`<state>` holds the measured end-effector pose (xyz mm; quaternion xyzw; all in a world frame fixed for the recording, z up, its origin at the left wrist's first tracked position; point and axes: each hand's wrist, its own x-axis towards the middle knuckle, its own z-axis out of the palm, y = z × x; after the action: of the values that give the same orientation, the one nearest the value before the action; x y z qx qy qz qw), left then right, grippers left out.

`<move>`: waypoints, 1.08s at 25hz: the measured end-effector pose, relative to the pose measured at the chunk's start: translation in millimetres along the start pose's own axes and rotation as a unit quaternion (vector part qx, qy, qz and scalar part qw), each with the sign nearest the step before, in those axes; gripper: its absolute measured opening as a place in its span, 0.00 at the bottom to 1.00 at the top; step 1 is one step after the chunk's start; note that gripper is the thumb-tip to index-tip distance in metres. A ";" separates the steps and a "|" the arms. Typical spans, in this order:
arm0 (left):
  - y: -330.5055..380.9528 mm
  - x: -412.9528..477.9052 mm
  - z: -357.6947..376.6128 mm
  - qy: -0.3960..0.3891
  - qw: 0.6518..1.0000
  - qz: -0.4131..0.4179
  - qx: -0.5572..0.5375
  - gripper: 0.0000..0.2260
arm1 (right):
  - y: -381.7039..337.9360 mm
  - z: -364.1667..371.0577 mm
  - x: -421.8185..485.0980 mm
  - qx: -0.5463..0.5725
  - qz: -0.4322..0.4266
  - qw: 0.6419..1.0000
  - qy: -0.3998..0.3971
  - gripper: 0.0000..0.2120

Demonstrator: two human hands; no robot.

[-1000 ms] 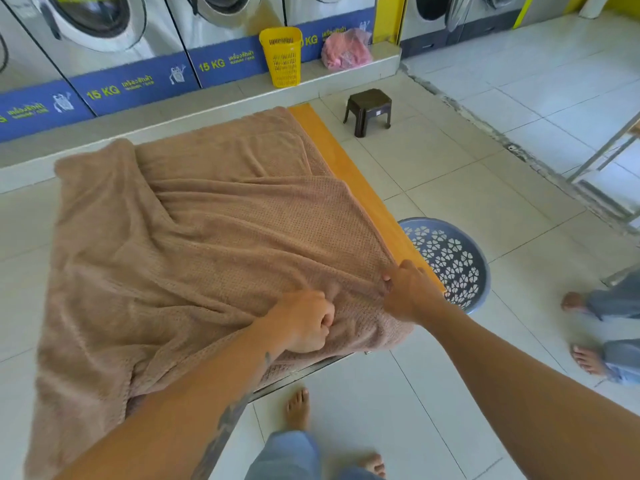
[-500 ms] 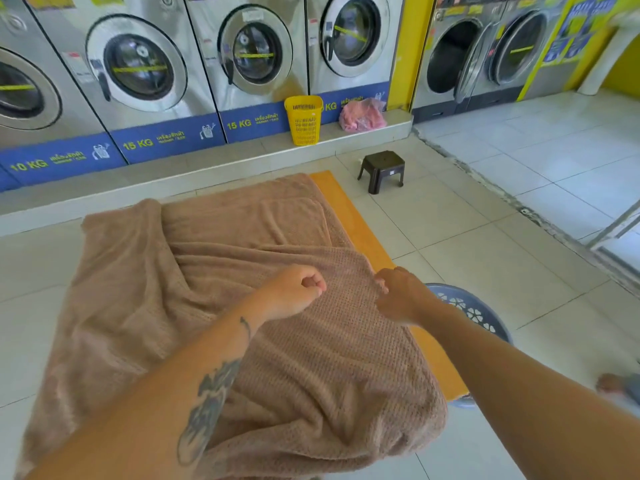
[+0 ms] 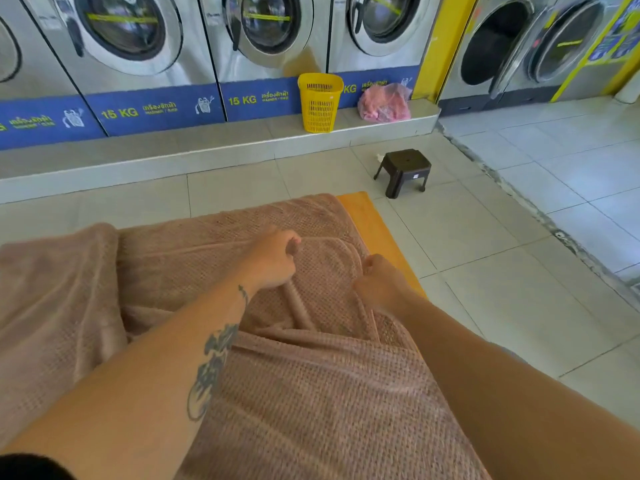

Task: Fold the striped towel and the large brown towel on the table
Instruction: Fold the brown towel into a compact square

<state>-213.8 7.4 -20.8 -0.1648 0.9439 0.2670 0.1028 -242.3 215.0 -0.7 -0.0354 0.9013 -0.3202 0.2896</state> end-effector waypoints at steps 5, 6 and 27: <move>-37.2 42.6 0.2 0.017 0.993 0.031 0.111 0.23 | -5.1 18.0 32.3 -0.036 0.002 0.999 0.037 0.16; -37.3 46.1 -0.3 0.026 0.991 0.043 0.125 0.21 | -5.7 18.9 32.7 -0.048 0.000 0.998 0.035 0.15; -24.5 148.5 -74.3 0.162 0.976 0.118 -0.090 0.09 | -64.2 -35.8 95.6 0.002 -0.117 0.954 0.276 0.13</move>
<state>-350.0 -90.3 -12.1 -0.1018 0.9329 0.3308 -0.0993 -348.9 160.2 12.4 -0.0500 0.9350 -0.3510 -0.0099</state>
